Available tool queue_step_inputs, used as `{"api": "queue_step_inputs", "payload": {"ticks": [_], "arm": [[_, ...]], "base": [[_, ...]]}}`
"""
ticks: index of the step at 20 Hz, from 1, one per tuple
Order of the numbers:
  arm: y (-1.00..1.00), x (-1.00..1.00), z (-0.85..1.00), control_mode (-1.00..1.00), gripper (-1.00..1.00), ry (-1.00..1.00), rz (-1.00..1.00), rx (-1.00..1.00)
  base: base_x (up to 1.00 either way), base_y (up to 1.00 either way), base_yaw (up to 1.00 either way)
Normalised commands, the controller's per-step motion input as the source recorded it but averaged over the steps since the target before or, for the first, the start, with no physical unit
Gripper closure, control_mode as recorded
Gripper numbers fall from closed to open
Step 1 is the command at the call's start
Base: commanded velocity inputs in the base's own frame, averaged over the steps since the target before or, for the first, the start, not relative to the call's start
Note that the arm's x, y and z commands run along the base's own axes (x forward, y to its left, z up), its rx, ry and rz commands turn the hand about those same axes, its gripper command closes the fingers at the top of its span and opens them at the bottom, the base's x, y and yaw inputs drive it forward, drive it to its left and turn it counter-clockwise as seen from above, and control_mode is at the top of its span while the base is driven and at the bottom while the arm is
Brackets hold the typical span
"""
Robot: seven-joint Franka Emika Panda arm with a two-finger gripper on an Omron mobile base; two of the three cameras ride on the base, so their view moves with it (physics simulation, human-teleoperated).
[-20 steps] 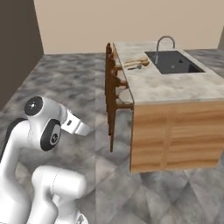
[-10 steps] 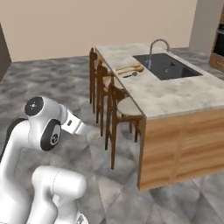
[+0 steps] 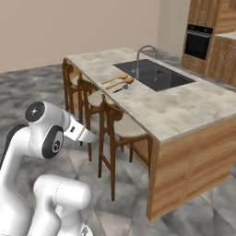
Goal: Pick up the metallic utensils from the counter and place them in the open drawer. Make sure not to pick up any wooden utensils.
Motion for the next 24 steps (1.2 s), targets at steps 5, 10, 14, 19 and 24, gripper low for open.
{"api": "queue_step_inputs", "payload": {"ticks": [5,10,14,19,24], "arm": [[0.00,0.00,0.00,1.00,-1.00,0.00,0.00,0.00],[0.00,0.00,0.00,1.00,-1.00,0.00,0.00,0.00],[0.00,0.00,0.00,1.00,-1.00,0.00,0.00,0.00],[0.00,0.00,0.00,1.00,-1.00,0.00,0.00,0.00],[0.00,0.00,0.00,1.00,-1.00,0.00,0.00,0.00]], "base": [[1.00,1.00,-0.47],[0.85,1.00,-0.47],[0.60,1.00,-0.47],[0.45,1.00,-0.43],[0.13,1.00,-0.38]]}}
